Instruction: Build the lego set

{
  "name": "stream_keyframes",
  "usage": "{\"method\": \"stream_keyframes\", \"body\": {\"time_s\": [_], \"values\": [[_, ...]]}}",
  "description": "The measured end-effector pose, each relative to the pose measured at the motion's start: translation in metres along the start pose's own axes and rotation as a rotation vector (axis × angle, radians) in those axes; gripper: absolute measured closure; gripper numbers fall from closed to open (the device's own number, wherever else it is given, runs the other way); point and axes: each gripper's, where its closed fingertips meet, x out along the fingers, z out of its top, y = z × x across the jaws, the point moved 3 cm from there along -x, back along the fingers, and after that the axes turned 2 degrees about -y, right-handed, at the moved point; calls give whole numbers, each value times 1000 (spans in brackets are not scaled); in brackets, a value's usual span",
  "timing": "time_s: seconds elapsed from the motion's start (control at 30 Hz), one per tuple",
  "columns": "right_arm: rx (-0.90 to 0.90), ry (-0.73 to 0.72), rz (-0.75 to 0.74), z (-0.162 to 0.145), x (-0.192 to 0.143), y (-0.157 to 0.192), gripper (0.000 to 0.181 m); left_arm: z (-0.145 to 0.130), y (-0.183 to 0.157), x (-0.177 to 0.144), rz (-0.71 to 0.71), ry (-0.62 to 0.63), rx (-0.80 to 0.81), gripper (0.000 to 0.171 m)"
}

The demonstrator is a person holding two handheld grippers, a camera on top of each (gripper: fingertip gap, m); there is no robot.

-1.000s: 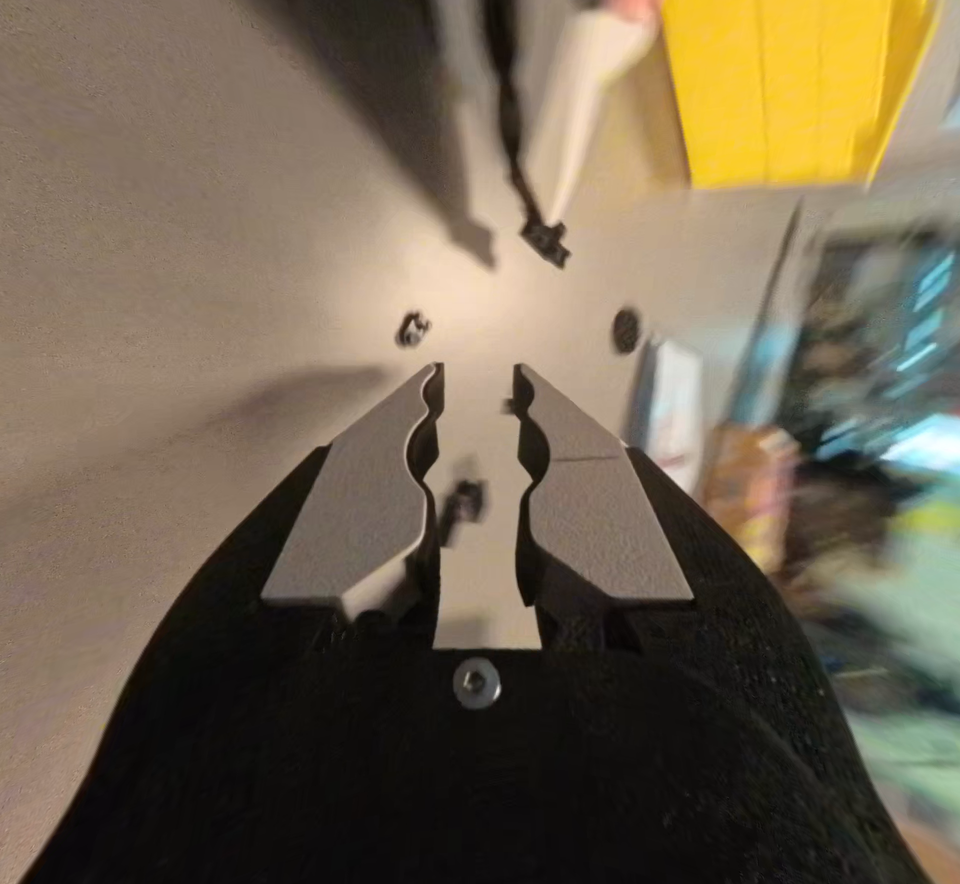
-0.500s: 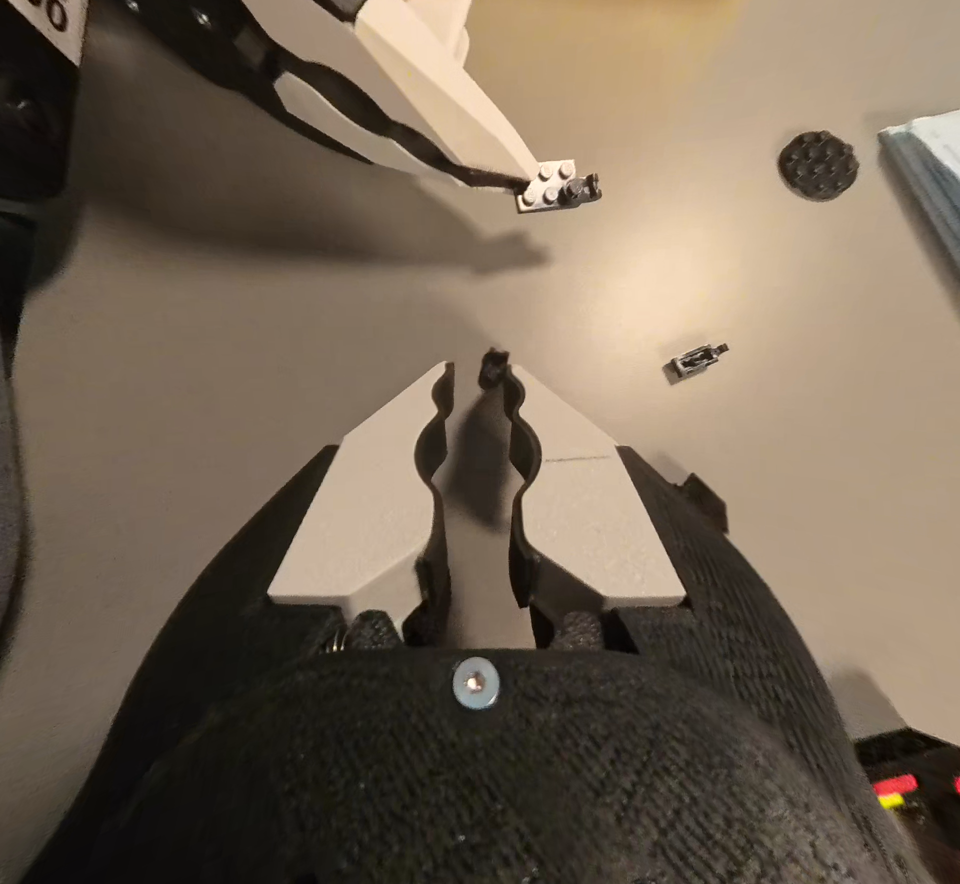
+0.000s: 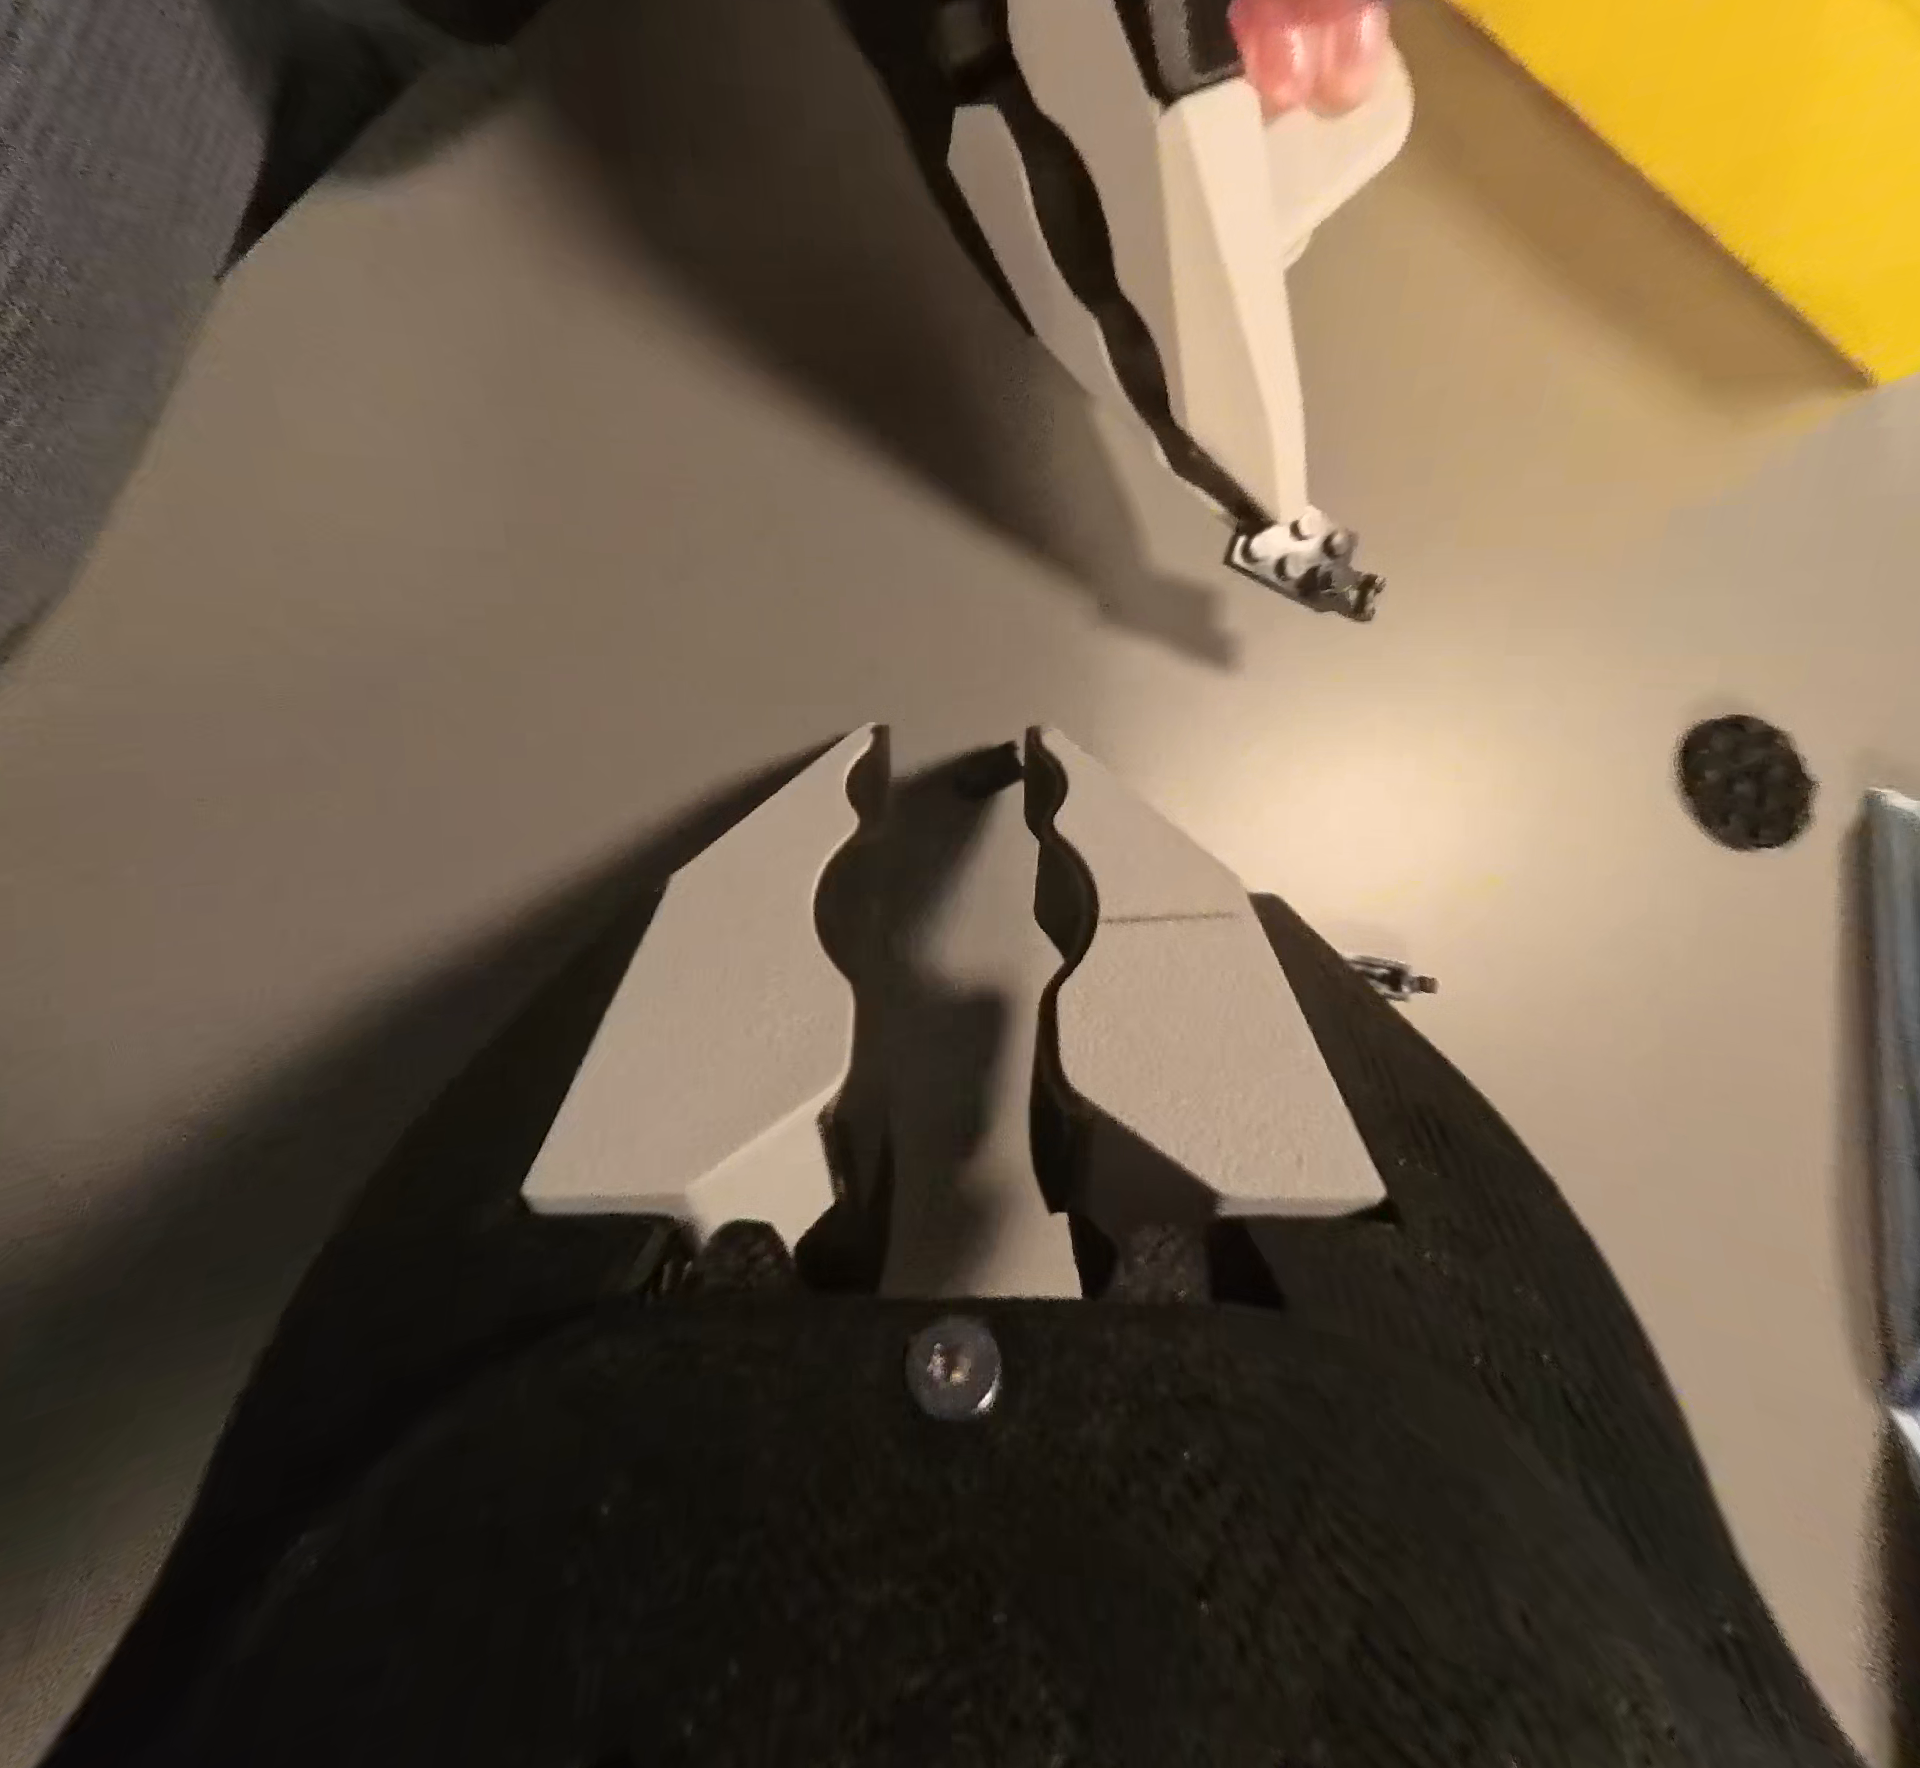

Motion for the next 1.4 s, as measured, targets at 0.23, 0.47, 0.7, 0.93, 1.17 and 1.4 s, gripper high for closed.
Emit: {"method": "stream_keyframes", "body": {"time_s": [0.23, 0.47, 0.7, 0.93, 1.17, 1.4], "values": [[26, -21, 134, -6, 1, -6, 164, 0, 0, 0, -1, 3, -3, 168], [141, -25, 128, -7, 0, -7, 168, -1, 1, 0, 3, 0, -4, 168], [354, -249, -129, 41, -14, -59, 170, 6, 6, -3, 61, -17, 52, 168], [308, -135, -139, 41, 3, -60, 169, 10, 9, -5, 95, -28, 90, 168], [345, -116, -133, 39, 2, -60, 169, 11, 12, -7, 132, -27, 135, 168], [368, -114, -145, 42, -1, -60, 169, 14, 15, -9, 166, -20, 194, 168]]}}
